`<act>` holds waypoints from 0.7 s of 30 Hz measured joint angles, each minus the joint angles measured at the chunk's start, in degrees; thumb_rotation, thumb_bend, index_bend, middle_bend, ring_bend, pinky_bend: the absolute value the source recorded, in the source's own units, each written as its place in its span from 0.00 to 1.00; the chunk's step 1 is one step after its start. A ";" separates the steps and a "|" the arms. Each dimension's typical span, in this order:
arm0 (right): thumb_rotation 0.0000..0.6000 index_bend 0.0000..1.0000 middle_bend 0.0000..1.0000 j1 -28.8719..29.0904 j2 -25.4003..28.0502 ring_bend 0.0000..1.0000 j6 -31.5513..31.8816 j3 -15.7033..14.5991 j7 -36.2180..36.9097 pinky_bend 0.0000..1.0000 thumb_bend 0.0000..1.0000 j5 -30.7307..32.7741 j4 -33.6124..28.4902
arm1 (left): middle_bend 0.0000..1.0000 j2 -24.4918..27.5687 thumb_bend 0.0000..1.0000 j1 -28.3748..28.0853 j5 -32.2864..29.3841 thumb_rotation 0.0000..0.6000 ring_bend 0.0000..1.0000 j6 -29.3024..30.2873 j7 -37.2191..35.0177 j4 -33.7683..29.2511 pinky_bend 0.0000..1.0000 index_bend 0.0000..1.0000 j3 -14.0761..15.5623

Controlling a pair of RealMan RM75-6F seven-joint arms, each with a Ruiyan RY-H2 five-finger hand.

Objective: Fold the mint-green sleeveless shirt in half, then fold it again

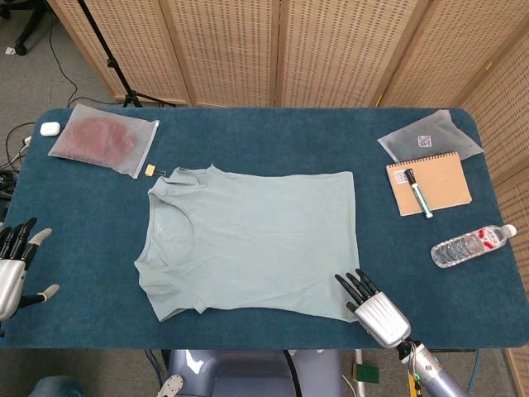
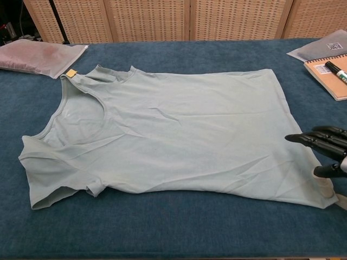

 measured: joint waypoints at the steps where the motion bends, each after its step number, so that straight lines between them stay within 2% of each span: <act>1: 1.00 0.66 0.00 -0.01 -0.10 0.00 0.13 0.00 0.14 0.00 0.48 0.01 0.16 | 0.00 -0.02 0.00 -0.04 0.19 1.00 0.00 -0.06 0.00 0.03 0.00 0.00 0.10; 5: 1.00 0.66 0.00 0.04 -0.31 0.00 0.42 -0.04 1.03 0.00 0.49 0.18 0.54 | 0.00 -0.15 0.00 -0.35 1.49 1.00 0.00 -0.31 -0.28 0.51 0.00 0.00 0.54; 9: 1.00 0.66 0.00 0.12 -0.28 0.00 0.59 -0.14 1.64 0.00 0.49 0.31 0.58 | 0.00 -1.24 0.00 -1.15 5.47 1.00 0.00 -0.06 -1.22 3.36 0.00 0.03 1.36; 15: 1.00 0.66 0.00 0.26 -0.05 0.00 0.61 -0.28 2.19 0.00 0.49 0.62 0.36 | 0.00 -5.10 0.00 -2.89 12.81 1.00 0.00 1.36 -4.43 12.93 0.00 0.27 3.05; 21: 1.00 0.66 0.00 0.42 0.36 0.00 0.78 -0.26 3.07 0.00 0.49 0.91 -0.14 | 0.00 -11.38 0.02 -5.15 21.13 1.00 0.00 4.91 -10.91 26.22 0.00 0.42 5.61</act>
